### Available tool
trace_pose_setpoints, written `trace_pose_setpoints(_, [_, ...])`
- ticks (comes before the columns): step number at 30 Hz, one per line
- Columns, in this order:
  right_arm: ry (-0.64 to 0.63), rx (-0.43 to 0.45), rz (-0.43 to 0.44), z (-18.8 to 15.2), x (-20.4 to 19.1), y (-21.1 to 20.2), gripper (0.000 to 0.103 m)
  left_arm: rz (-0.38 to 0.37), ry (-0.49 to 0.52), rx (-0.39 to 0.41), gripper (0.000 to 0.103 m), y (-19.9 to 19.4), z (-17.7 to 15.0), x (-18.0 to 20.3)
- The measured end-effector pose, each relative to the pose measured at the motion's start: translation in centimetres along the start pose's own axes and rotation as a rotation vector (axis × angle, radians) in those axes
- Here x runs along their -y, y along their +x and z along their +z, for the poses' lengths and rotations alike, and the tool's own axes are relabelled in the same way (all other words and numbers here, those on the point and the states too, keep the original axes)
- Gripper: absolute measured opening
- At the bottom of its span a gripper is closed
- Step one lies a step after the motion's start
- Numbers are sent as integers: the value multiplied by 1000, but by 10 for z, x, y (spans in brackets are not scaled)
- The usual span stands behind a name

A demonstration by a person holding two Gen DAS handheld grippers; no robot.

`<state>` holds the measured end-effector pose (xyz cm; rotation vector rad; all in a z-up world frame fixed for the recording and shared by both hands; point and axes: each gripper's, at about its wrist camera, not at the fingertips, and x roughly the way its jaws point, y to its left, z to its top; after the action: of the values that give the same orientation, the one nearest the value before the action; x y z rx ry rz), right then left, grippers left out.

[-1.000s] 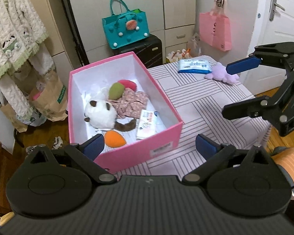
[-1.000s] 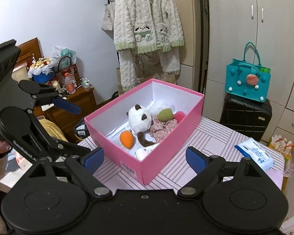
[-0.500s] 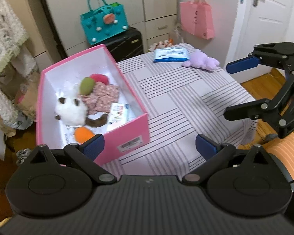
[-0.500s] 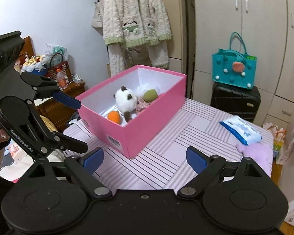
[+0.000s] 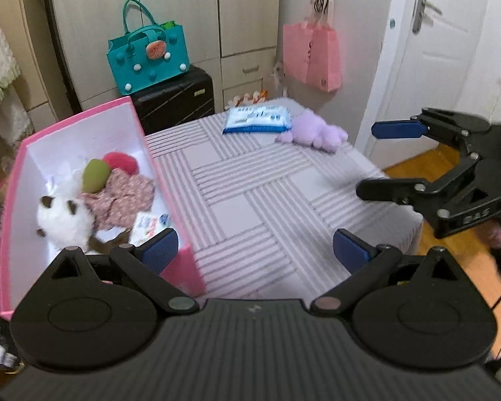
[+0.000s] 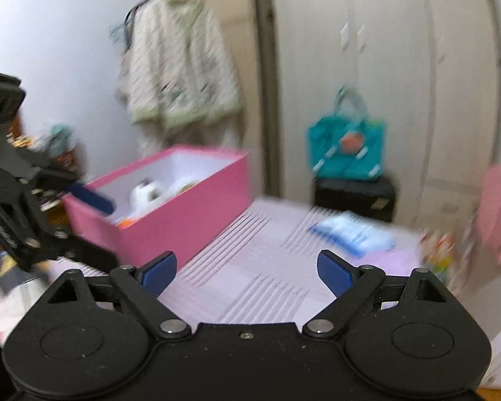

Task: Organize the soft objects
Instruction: 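Move the right gripper toward the lilac plush on the table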

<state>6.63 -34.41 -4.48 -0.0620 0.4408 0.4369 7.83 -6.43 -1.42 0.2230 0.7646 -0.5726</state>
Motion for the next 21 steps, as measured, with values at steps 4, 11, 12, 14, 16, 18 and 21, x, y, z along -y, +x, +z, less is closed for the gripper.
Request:
trace_pose_setpoints(4, [33,30,-53,-11,25,11,94,-37,-50,41,100,19,9,1])
trace_pose_setpoints(11, [72,48,-132,-28,60,28,93,-35,-98,132,100,50,24,4])
trace_pose_setpoints(12, [65,44,-146,-30,62,31,93,-35,-110,145,101,56,26,4])
trace_pose_setpoints(14, [61,19,-157,-32,68,38,93,-31,-119,161,100,67,30,4])
trace_pose_setpoints(16, [77,-8,-164,-35,75,42,93,-20,-130,164,99,79,35,7])
trace_pose_setpoints(18, [75,-30,-178,-37,80,47,93,-26,-147,155,98,92,39,8])
trace_pose_setpoints(21, [63,-50,-198,-39,87,57,93,-59,-173,133,98,109,44,10])
